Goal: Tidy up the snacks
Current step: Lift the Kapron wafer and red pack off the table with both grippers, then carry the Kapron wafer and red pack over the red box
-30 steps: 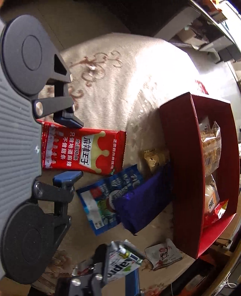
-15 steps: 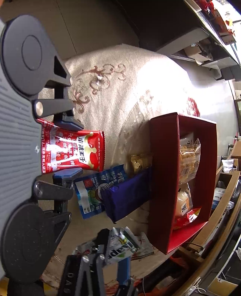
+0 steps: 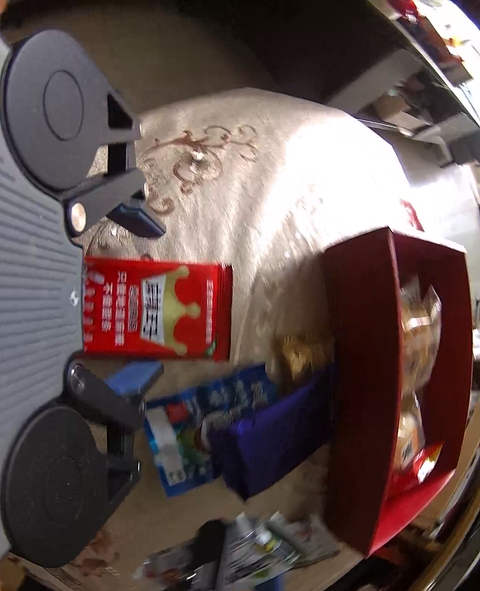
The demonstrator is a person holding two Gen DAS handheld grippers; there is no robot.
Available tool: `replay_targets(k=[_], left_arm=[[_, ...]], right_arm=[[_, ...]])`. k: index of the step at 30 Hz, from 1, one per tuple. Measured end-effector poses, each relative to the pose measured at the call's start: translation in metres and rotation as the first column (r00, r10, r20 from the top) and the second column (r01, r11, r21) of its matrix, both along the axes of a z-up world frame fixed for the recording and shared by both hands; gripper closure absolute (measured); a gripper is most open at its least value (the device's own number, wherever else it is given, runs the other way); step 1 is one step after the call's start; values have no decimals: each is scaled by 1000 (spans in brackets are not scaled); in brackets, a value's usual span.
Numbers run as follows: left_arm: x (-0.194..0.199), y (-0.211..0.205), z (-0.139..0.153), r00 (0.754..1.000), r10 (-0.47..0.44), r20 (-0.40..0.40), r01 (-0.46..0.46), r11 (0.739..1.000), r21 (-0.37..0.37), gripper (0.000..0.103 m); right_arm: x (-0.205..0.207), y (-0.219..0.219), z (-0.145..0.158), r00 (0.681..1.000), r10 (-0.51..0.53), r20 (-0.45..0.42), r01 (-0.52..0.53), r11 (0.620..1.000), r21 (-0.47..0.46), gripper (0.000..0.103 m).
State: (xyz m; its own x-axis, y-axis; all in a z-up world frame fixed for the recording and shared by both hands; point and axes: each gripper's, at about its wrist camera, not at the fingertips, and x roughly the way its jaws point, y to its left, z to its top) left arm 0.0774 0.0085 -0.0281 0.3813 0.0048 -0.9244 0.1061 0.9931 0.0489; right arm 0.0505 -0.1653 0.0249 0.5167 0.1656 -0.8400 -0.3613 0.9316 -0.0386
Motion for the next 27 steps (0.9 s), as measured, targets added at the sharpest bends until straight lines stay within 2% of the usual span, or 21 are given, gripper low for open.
replay_targets(k=[2, 4, 6, 8, 13, 19, 27], left_arm=[[3, 10, -1, 999, 31, -21, -32, 998, -53, 34], [-1, 10, 0, 1000, 23, -4, -23, 998, -56, 42], [-5, 5, 2, 1000, 13, 8, -12, 999, -48, 57], [-7, 4, 4, 1000, 24, 3, -24, 997, -67, 61], [-11, 2, 13, 999, 31, 27, -29, 997, -76, 62], [-15, 9, 36, 996, 55, 75, -44, 989, -140, 62], [-7, 2, 62, 987, 49, 150, -22, 983, -180, 62]], right_arm=[[0, -1, -1, 1000, -2, -5, 2, 1000, -3, 39], [0, -3, -1, 1000, -10, -7, 10, 1000, -3, 39], [1, -3, 0, 1000, -12, -4, 12, 1000, -1, 39], [1, -1, 0, 1000, -11, 1, 11, 1000, -1, 39], [0, -2, 2, 1000, -18, 13, 18, 1000, 1, 39], [4, -6, 9, 999, -42, 33, 42, 999, 23, 39], [14, -11, 18, 995, -75, 61, 72, 996, 44, 39]])
